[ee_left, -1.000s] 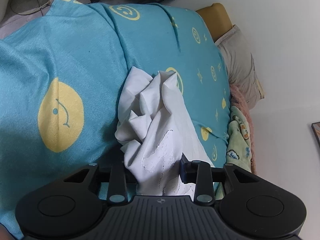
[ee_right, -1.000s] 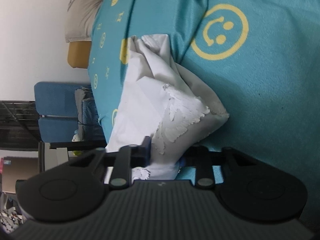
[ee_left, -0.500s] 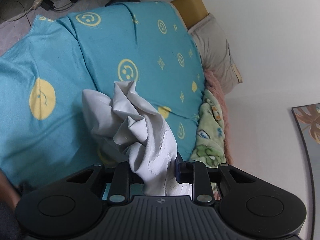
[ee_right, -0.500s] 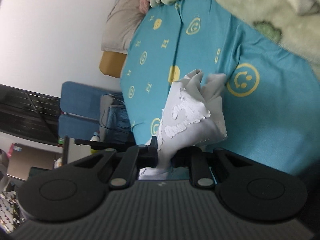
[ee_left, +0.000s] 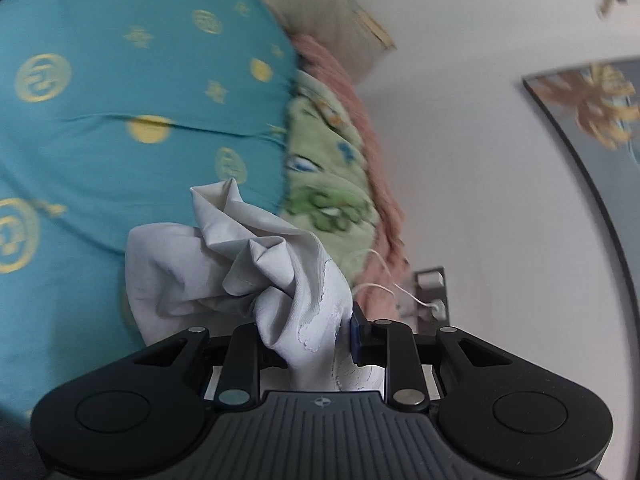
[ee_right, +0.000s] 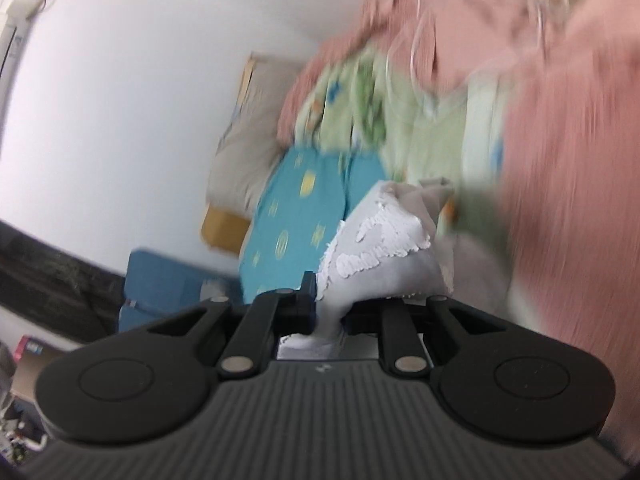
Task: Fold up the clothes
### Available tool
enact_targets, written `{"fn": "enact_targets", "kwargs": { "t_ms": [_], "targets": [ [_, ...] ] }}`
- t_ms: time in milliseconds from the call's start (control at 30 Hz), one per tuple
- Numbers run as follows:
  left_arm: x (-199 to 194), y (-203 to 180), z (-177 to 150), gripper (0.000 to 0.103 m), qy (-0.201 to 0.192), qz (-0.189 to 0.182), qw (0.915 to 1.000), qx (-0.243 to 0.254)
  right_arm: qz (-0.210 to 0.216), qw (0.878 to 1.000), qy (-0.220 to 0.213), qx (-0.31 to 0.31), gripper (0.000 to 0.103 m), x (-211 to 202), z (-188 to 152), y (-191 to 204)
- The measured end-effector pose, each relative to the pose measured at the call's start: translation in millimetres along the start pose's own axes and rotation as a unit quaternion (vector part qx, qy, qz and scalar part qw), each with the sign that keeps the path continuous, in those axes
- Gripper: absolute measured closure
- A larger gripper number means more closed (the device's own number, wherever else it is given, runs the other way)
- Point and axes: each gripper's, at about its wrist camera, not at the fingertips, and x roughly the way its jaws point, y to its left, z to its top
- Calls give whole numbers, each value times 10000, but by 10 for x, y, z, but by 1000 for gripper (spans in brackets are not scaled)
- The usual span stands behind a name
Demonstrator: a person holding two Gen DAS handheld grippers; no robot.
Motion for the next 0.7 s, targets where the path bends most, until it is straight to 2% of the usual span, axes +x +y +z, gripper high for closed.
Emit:
{"fn": "enact_targets", "kwargs": {
  "t_ms": [100, 200, 267, 367, 433, 500, 600, 700],
  "targets": [
    [451, -522, 113, 76, 146, -255, 9995, 77, -26, 9994, -336, -126, 88, -48, 605, 98],
    [833, -1041, 230, 76, 211, -694, 9973, 142, 21, 9958, -816, -413, 88, -182, 1165, 308],
    [1021, -1348, 276, 76, 222, -1082, 9935, 270, 104, 9907, -1188, -659, 88, -318, 1475, 459],
    [1276, -1659, 261, 74, 74, -1493, 9859, 750, 160, 9798, -1721, -1009, 88, -465, 1772, 580],
    [1485, -1682, 157, 69, 24, -1526, 9815, 1154, 35, 9744, -1920, -1169, 88, -466, 1821, 490],
    [1705, -1595, 21, 68, 55, -1515, 9778, 1449, -119, 9704, -2045, -1277, 88, -434, 1830, 325],
    [2097, -1060, -232, 70, 479, -1265, 9815, 1352, -616, 9696, -1926, -1380, 87, -290, 1608, -164],
    [2324, -545, -588, 71, 796, -711, 9815, 1590, -1187, 9706, -1669, -1265, 87, -149, 1214, -723]
  ]
}}
